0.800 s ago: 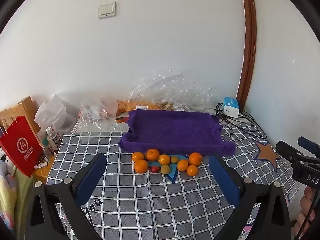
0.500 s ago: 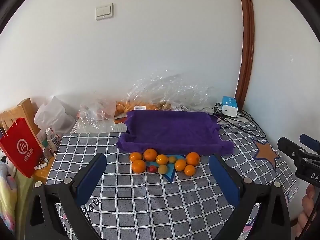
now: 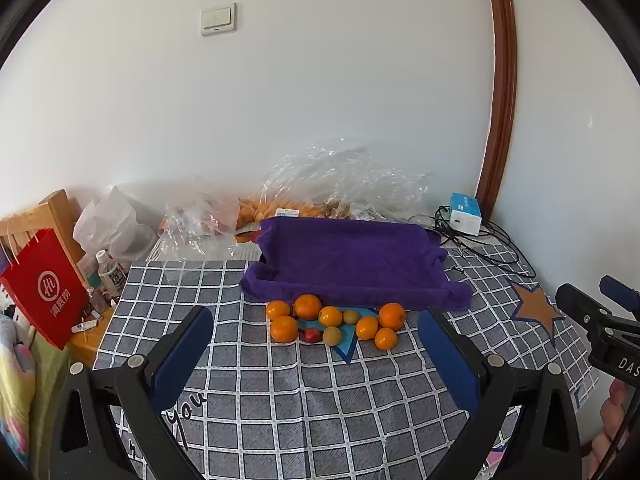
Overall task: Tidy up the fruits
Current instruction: 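Move both grippers toward the oranges in front of the purple towel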
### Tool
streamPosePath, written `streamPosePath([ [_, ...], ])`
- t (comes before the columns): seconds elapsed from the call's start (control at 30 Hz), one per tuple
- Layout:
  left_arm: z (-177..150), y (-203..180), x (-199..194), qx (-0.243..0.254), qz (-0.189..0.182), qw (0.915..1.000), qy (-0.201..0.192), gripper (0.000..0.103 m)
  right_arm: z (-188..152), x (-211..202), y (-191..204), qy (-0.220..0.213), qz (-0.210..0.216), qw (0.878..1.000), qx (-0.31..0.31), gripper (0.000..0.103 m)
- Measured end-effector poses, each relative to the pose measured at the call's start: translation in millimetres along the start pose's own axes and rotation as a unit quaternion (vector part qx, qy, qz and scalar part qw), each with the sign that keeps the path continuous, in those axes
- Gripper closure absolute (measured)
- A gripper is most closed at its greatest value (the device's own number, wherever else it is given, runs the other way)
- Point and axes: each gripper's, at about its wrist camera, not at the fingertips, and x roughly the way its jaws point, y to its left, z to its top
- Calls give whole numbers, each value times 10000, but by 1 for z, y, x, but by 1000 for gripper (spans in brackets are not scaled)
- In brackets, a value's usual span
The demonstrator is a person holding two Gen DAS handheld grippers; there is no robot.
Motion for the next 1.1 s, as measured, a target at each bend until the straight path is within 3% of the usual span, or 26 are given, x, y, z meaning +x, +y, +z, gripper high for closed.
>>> streamPosePath([
  [1.1,-2,12,1,-154,83,9998,14,0,-8,-2,9,-48,93,9999,-32,0],
])
